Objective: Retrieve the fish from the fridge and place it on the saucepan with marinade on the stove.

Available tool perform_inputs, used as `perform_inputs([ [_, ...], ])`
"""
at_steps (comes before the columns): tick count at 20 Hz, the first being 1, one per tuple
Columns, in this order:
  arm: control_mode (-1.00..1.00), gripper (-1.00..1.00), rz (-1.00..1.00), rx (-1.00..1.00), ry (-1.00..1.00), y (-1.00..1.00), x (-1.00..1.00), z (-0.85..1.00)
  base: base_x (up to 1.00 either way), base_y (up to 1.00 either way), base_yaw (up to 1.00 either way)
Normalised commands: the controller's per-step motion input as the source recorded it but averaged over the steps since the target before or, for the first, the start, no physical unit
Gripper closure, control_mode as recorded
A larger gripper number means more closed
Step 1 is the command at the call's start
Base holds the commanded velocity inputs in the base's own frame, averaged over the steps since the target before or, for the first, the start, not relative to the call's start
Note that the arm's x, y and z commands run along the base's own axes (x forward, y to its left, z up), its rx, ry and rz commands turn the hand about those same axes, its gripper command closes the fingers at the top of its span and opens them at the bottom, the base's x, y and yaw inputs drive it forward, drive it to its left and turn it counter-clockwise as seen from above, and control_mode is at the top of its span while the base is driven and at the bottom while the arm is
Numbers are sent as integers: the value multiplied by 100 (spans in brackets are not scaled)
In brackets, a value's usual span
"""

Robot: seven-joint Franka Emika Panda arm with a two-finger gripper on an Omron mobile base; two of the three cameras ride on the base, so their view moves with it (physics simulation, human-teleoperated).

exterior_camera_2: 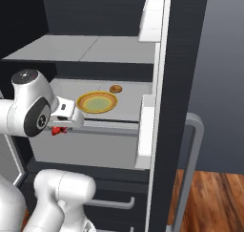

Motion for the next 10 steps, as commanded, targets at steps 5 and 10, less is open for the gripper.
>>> perform_inputs([
  [5, -100, 100, -2, -5, 10, 0, 0, 0, 0, 0, 0],
  [10, -100, 100, 0, 0, 1, 0, 0, 0, 0, 0, 0],
])
